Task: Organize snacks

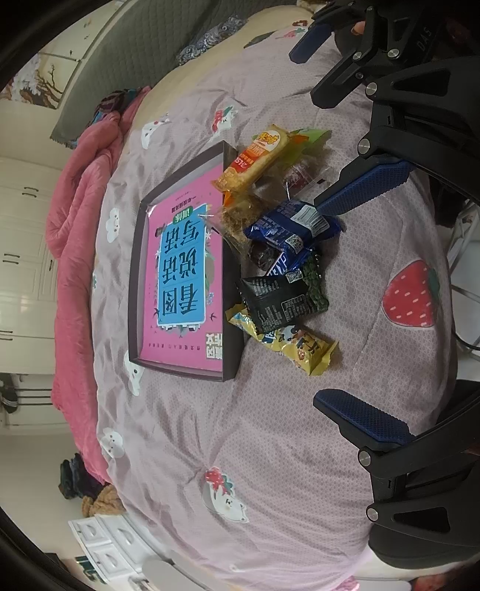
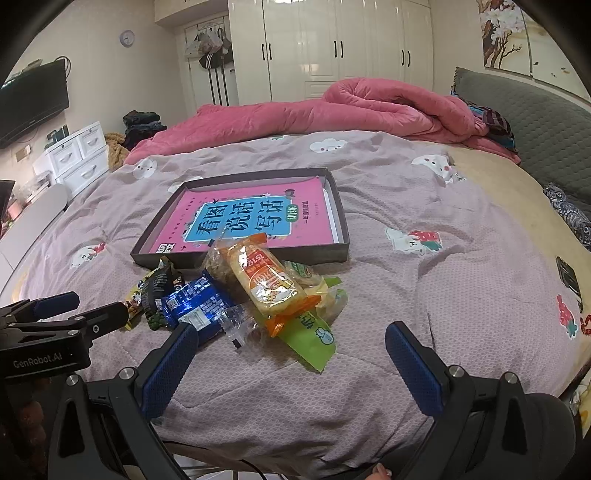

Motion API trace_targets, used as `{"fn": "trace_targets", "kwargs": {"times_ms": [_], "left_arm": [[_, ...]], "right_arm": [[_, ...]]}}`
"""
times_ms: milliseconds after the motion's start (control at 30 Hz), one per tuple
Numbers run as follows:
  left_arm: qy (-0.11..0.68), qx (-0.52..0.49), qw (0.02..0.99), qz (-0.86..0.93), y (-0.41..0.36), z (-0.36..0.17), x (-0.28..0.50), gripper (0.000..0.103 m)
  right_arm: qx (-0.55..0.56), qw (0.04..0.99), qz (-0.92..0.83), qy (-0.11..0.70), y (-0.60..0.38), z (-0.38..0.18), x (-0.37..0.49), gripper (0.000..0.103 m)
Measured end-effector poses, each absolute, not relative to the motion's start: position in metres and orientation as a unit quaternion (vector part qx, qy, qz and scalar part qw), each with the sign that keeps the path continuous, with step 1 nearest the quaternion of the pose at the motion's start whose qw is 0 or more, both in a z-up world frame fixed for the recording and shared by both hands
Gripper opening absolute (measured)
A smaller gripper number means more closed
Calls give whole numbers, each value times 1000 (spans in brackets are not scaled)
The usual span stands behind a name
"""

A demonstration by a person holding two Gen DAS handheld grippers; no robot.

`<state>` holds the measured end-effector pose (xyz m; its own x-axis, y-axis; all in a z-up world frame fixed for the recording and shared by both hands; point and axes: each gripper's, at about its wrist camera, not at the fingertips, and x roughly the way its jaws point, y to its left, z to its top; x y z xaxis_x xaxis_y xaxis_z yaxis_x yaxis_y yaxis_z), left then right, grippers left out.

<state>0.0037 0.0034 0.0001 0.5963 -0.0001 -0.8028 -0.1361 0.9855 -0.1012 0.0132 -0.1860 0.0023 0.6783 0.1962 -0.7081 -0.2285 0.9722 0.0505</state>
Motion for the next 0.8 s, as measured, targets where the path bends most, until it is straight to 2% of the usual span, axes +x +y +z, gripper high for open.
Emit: {"fn": "trace_targets", "kwargs": {"times_ms": [800], "left_arm": [[450,-92,887,38,4,-8,1,95]], "right_arm": [[-8,911,123,393,-187,1,19,102]]}}
